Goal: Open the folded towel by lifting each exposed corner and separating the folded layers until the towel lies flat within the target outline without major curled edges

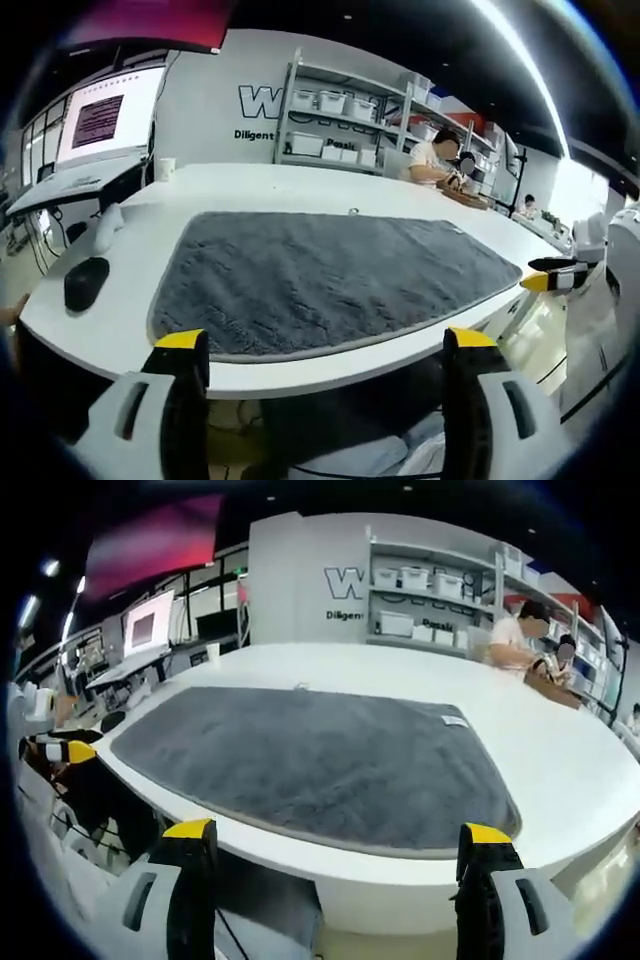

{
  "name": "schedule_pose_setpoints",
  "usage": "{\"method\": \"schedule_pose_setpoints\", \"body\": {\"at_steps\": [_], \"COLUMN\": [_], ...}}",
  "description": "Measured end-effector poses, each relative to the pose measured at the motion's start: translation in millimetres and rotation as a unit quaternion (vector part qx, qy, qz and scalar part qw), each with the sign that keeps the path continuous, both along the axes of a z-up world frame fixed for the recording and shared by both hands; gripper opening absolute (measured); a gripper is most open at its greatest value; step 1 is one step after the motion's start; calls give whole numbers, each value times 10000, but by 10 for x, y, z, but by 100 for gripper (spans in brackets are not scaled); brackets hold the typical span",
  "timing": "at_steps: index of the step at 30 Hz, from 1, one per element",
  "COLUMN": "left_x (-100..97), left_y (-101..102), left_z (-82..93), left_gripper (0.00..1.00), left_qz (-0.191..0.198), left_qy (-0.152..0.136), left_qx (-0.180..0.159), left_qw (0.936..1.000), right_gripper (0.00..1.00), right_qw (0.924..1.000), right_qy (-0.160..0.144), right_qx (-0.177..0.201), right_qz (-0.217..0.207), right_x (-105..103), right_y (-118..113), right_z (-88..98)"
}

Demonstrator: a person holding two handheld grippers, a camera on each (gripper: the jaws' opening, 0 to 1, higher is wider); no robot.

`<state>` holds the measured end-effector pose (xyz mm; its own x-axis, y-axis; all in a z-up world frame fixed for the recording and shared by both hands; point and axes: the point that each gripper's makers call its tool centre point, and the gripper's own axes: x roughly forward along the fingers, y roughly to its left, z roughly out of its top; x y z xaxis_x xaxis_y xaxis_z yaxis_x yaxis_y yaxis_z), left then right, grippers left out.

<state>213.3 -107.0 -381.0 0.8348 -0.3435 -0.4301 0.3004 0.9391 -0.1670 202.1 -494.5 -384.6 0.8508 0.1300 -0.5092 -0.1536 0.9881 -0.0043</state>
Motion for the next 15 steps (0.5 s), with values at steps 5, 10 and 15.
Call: {"method": "schedule_pose_setpoints", "body": {"at_steps": [5,10,15], "left_x": [3,-4,-19], "left_y": [-24,-50,-85], "left_z": [-4,-5,7], "left_gripper": [95,95,95], "left_qz": [-32,-75,-134], "left_qy": [6,4,-17], "left_qx": [-18,-5,-33], "left_qw": [10000,10000,9999], "right_gripper": [99,99,99], "right_qw": [10000,10000,10000], "right_qy": [8,-7,-30], "right_qx": [10,22,19], "right_qz": [1,23,10], "right_x": [-7,-15,-35], "right_y": [2,12,-5], "right_z": [-16,-19,-13]}}
